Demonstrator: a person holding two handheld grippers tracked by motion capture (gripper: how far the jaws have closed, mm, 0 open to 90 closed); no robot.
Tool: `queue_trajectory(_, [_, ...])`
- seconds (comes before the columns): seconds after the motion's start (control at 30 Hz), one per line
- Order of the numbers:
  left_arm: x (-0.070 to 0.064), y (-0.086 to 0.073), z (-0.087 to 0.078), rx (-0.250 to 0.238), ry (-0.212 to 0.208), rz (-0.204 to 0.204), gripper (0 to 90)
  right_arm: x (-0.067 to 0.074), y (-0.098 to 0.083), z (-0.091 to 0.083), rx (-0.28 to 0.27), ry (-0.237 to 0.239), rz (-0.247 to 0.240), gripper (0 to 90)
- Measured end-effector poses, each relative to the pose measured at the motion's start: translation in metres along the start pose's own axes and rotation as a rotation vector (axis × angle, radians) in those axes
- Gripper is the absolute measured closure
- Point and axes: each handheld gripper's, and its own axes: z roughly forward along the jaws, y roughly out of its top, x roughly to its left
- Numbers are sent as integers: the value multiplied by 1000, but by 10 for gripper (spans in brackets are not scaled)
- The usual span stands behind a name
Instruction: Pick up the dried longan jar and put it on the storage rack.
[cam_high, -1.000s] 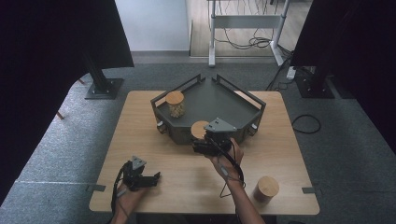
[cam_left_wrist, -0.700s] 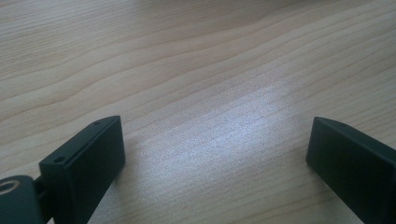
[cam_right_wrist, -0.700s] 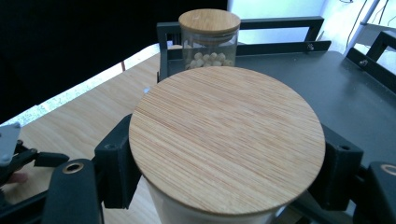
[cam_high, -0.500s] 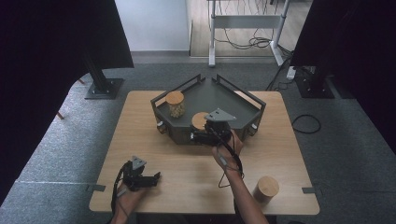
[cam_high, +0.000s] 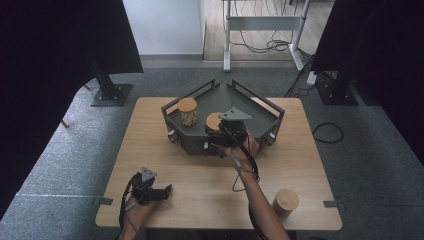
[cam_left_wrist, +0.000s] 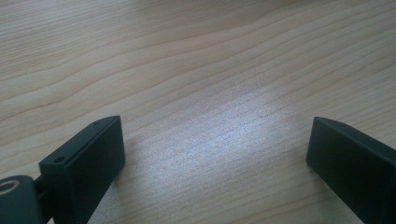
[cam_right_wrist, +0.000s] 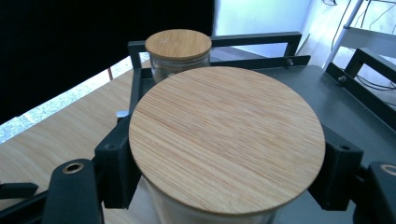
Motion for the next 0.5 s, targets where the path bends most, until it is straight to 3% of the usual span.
queue_trajectory(0.5, [0, 0, 0, 0, -3, 2, 41, -8, 11, 19, -18, -33, 14, 251])
